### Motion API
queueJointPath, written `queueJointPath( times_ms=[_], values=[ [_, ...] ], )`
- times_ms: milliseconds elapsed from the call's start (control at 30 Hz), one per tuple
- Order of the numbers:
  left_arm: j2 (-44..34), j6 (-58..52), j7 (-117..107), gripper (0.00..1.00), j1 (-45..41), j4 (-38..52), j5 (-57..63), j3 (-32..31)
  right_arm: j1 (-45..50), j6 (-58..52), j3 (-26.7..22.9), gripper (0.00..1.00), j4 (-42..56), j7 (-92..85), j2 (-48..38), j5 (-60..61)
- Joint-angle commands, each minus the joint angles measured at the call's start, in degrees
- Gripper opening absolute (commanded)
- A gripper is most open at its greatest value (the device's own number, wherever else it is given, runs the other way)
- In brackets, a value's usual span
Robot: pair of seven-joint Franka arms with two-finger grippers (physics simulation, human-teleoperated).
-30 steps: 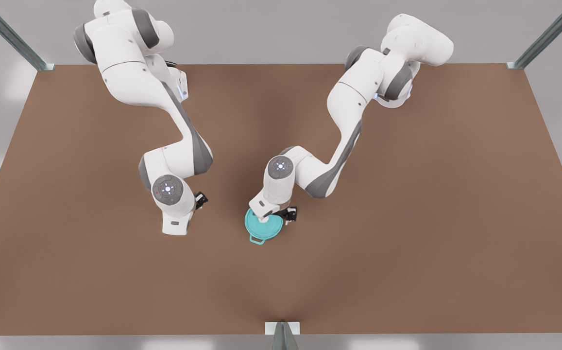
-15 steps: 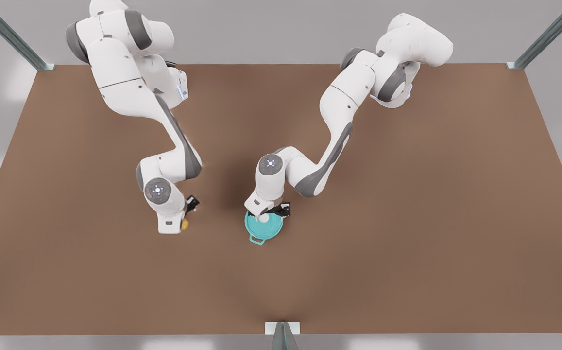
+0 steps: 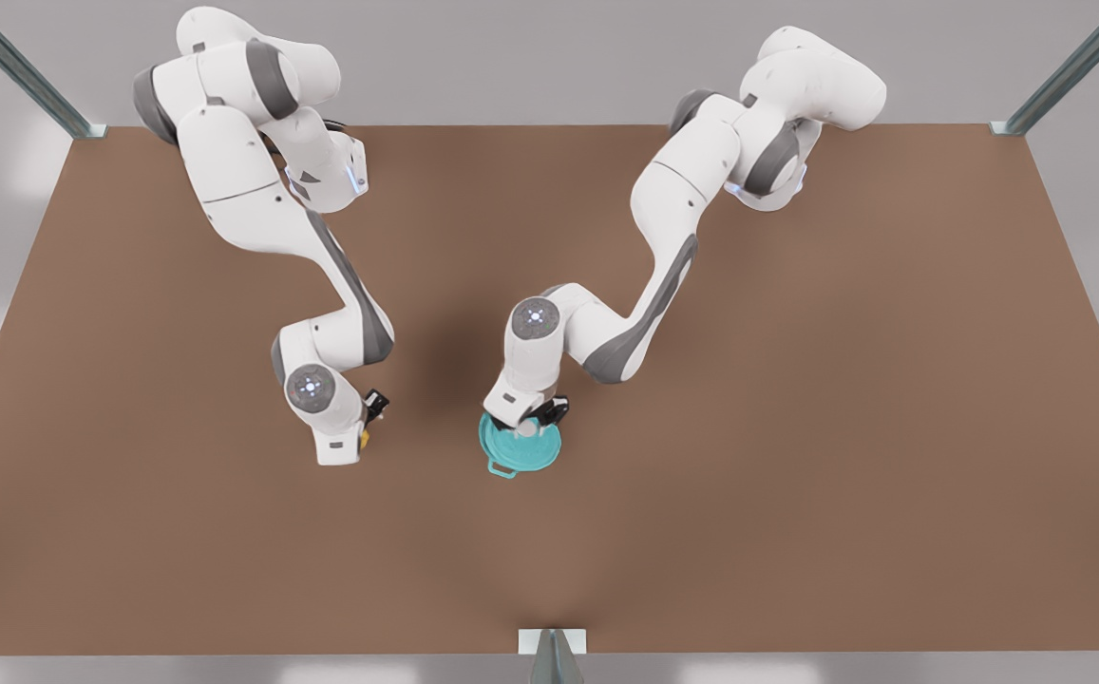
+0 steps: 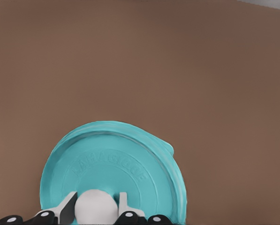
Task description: Open the pot lid and put the potato into the pot
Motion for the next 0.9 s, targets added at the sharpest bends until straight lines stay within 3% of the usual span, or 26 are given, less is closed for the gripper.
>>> queueJointPath(
  times_ms=[0,167,267,300,333,433,467,500,633,667,700,733,767,800,867],
  values=[
    [-0.95,-2.59,-2.95,0.46,0.92,0.08,-1.78,-0.12,0.00,1.08,0.03,1.00,0.03,-5.36,0.17,0.11],
    [-4.82,-13.23,9.09,0.47,9.09,0.17,-5.11,-0.47,0.00,1.17,0.03,1.00,0.03,-5.27,0.26,0.02],
    [-2.19,-7.87,19.89,0.47,20.26,-0.01,-4.50,1.55,0.00,1.25,0.03,1.00,0.12,-5.27,0.70,0.02],
    [-0.96,-6.72,23.15,0.47,20.17,-0.01,-2.31,4.28,0.00,2.04,0.03,1.00,0.03,-5.27,0.79,0.02],
    [0.97,-5.41,23.24,0.47,20.08,-0.01,4.02,4.28,0.00,2.22,0.03,1.00,0.12,-5.27,1.40,0.02],
    [3.70,-1.71,23.24,0.48,19.99,-0.19,7.79,4.89,0.09,2.22,0.03,1.00,0.03,-5.27,1.66,0.02],
    [3.97,-1.80,23.33,0.57,19.82,-0.19,8.42,4.72,0.09,2.22,0.03,1.00,-0.14,-5.36,1.49,0.02],
    [3.70,-2.24,26.83,1.00,19.91,-0.10,8.16,4.54,0.00,2.22,0.03,1.00,-1.20,-5.45,0.79,0.02],
    [3.18,-2.59,28.34,1.00,20.52,-0.01,6.66,4.28,-0.35,2.22,0.03,1.00,-2.43,-6.24,0.08,0.11],
    [-0.68,-12.39,39.01,1.00,24.81,-0.01,-9.27,4.10,-0.35,2.31,0.03,1.00,-2.52,-6.24,0.08,0.11],
    [-6.83,-30.77,59.79,1.00,31.50,-0.10,-21.90,4.71,-0.35,2.31,0.03,1.00,-2.52,-6.24,0.08,0.11],
    [-14.39,-46.78,59.01,1.00,33.35,-0.97,-21.29,6.29,-0.44,2.31,-0.06,1.00,-2.52,-6.76,0.08,0.11],
    [-25.89,-42.61,59.10,1.00,32.13,-11.58,-16.90,6.74,-0.53,2.31,-0.15,1.00,-2.43,-7.11,0.08,0.11],
    [-41.70,-24.87,59.10,1.00,30.45,-34.58,-16.10,6.74,-0.79,2.40,-0.24,1.00,-2.43,-7.12,0.08,0.02],
    [-43.67,-20.08,58.93,1.00,27.65,-40.70,-12.60,6.65,-0.70,3.19,-0.15,1.00,-2.43,-7.12,0.34,0.11]
  ],
)
